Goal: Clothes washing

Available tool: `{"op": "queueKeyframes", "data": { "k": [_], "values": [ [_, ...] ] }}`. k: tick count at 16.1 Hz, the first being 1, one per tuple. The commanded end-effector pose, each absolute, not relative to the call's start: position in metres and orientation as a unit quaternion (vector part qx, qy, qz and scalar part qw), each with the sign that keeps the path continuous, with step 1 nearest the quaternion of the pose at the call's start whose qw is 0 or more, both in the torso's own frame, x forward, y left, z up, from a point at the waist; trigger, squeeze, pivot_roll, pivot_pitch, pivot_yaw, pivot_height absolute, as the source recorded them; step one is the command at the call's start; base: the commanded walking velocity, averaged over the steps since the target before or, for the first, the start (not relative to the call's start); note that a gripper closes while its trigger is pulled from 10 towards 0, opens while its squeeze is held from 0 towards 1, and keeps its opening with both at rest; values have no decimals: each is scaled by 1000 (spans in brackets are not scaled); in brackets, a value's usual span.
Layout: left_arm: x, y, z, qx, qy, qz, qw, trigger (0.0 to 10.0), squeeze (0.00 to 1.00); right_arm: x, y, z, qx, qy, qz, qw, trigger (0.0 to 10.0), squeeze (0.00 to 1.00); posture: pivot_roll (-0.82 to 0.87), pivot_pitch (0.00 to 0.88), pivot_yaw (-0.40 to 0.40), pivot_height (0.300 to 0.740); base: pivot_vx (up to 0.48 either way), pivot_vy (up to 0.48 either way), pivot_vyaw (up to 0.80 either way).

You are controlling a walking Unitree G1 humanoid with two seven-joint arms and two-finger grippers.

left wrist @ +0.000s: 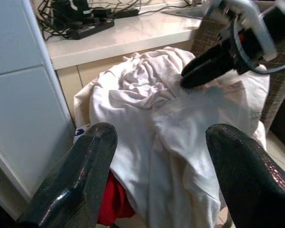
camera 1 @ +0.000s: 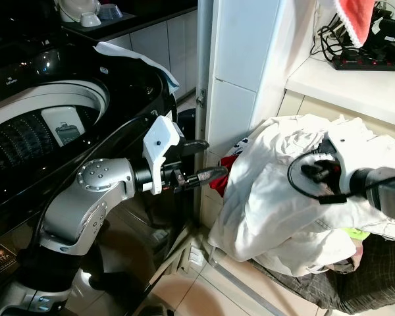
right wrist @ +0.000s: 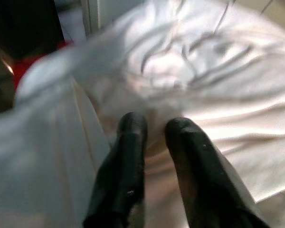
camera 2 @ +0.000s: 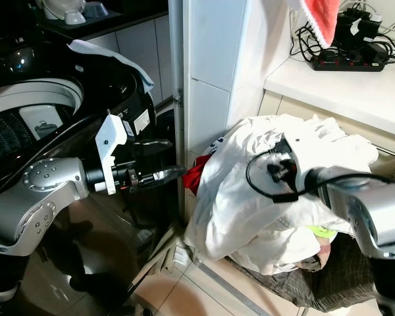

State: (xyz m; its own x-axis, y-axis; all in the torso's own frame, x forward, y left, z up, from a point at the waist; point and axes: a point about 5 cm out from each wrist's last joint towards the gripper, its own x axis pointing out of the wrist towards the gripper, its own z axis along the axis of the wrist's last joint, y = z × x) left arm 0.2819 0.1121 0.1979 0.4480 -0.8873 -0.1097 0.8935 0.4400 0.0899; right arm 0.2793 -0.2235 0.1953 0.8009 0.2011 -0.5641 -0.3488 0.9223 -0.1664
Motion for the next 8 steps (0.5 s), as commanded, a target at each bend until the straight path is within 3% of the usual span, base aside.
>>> {"op": "queueKeyframes", "data": {
  "k": [1,6,8],
  "values": [
    [287,115,205,76,10,-509,857,10000,0,282,-223,210,-121,254,152,947,0,0,8,0,18,740,0,0,0],
    [295,118,209,64,-11,-478,876,10000,0,293,-221,251,-65,176,172,967,0,0,4,0,16,740,0,0,0],
    [297,119,211,62,-16,-473,879,10000,0,297,-224,261,-95,153,175,968,0,0,3,0,14,740,0,0,0]
  ]
}}
